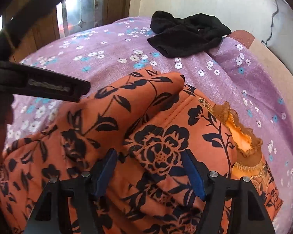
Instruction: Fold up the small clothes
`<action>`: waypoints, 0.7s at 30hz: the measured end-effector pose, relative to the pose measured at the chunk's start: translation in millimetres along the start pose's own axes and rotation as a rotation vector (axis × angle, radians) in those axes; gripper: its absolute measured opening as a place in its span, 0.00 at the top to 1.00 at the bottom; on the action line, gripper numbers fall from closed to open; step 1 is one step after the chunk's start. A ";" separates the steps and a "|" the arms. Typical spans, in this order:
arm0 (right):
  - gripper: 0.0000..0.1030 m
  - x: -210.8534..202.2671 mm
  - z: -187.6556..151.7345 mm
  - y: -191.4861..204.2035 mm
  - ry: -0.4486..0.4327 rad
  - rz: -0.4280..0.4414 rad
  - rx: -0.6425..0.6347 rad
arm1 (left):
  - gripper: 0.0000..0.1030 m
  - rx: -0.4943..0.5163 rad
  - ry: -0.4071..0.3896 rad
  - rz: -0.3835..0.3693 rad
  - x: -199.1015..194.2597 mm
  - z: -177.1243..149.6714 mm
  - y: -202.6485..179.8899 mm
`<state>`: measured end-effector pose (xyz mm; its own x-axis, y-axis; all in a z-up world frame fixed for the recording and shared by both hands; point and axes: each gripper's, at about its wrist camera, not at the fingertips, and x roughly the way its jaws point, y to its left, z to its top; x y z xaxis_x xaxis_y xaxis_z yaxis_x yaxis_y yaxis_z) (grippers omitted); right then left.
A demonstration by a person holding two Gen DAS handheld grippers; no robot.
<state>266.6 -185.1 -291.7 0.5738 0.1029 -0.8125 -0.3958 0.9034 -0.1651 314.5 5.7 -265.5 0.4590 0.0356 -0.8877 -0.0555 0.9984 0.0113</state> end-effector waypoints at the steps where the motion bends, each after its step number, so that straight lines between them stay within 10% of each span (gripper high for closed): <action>1: 0.42 5.5 1.7 -5.5 0.007 0.036 0.023 | 0.14 0.002 0.004 -0.007 0.4 0.1 -0.5; 6: 0.82 -1.4 5.9 -42.4 -0.059 0.177 0.228 | 0.14 -0.012 0.018 -0.018 3.0 0.7 3.5; 21: 0.85 -129.2 -143.0 -203.9 -0.391 0.229 0.876 | 0.14 0.068 -0.024 0.062 3.6 -6.8 -17.1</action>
<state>170.7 -442.1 -233.1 0.8086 0.3019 -0.5049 0.0534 0.8171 0.5740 311.0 -11.6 -272.0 0.4773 0.0976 -0.8733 -0.0248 0.9949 0.0976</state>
